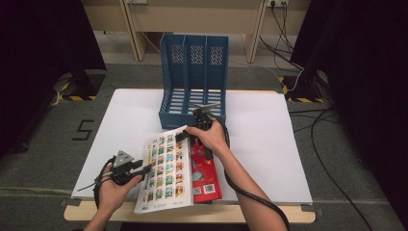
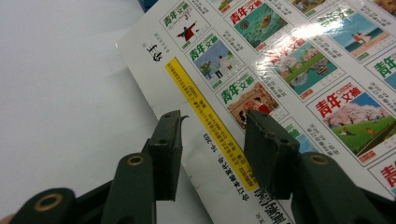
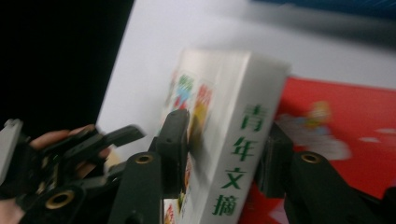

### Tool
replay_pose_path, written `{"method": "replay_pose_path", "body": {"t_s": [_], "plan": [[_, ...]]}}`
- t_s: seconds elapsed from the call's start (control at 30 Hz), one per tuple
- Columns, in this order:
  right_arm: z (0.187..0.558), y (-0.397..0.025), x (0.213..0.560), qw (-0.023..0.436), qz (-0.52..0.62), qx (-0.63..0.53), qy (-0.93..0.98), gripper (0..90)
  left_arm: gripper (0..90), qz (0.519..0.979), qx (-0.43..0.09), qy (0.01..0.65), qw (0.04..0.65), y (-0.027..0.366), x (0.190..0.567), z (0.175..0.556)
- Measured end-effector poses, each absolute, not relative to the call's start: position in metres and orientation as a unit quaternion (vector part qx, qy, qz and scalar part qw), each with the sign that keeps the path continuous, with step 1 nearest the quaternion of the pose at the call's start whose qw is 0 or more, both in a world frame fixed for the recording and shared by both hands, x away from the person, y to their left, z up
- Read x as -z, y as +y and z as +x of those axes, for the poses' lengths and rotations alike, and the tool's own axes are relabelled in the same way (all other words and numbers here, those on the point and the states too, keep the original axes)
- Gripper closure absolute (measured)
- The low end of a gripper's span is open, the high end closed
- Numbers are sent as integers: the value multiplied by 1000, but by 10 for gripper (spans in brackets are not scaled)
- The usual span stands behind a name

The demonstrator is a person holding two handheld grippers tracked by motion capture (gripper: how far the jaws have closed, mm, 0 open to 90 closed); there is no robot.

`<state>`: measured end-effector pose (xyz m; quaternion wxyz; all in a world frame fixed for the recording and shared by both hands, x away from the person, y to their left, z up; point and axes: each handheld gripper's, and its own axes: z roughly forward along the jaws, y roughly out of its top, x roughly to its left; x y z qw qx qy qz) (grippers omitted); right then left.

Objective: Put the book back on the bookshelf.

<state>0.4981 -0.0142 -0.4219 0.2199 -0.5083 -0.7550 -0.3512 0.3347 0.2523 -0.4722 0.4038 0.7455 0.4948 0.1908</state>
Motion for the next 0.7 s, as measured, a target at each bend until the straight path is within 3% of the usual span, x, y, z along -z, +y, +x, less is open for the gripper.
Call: {"method": "replay_pose_path", "body": {"t_s": [0.3,0.7], "plan": [[496,2,405,200,-510,330,-769,711,548,726,-193,509,419,262,471,335],[495,30,384,194,-512,334,-767,740,523,706,-186,494,472,263,428,338]]}}
